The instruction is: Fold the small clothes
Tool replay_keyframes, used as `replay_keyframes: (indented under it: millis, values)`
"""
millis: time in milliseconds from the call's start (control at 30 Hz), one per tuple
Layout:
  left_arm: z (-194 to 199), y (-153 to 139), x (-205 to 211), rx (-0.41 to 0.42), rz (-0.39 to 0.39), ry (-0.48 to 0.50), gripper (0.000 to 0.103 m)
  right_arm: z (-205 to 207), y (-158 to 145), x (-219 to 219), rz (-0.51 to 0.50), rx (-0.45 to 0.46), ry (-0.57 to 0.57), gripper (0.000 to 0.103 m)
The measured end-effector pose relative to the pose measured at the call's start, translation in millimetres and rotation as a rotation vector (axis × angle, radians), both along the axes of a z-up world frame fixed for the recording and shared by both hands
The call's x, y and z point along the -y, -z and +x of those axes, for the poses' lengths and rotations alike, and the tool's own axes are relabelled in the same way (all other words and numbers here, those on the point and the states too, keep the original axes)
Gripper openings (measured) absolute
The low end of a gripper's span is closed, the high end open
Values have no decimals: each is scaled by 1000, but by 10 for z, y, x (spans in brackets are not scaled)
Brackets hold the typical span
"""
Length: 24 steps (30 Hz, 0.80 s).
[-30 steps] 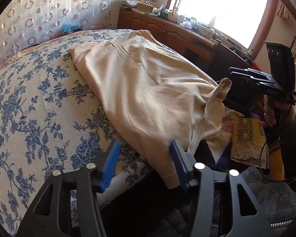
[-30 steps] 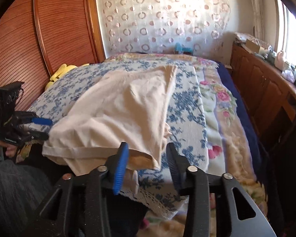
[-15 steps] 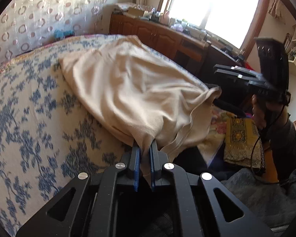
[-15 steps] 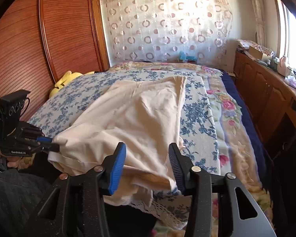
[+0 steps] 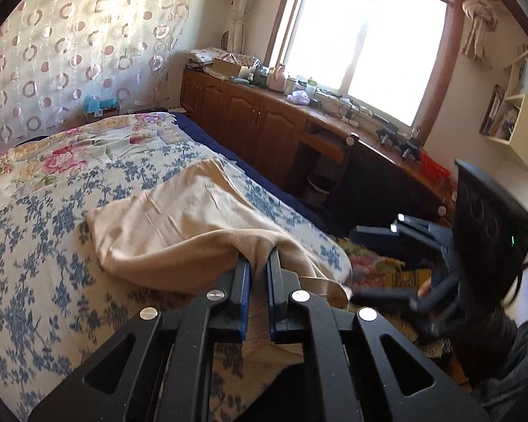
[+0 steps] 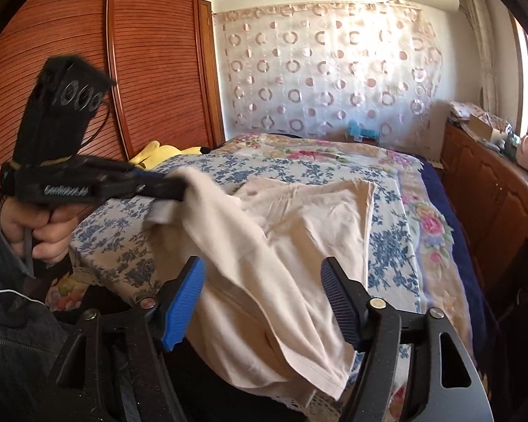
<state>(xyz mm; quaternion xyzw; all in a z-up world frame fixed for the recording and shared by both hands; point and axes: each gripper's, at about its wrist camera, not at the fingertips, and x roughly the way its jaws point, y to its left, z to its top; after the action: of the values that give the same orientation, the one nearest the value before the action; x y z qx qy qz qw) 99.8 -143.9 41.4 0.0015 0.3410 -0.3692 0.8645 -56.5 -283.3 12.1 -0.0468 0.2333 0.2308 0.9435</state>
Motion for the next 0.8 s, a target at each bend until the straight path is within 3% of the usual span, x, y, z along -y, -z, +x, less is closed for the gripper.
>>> replay_keyframes:
  millis: [300, 633, 700, 800]
  values:
    - [336, -98, 52, 24, -3, -59, 9, 324, 324, -109, -75, -67, 7, 81]
    - [642, -52, -254, 1, -70, -132, 8, 571, 637, -130, -180, -171, -17, 81]
    - [704, -33, -319, -13, -87, -139, 8, 656, 667, -123, -210, -181, -27, 70]
    - [745, -13, -374, -12, -90, -145, 8, 757, 603, -115, -235, -180, -48, 26]
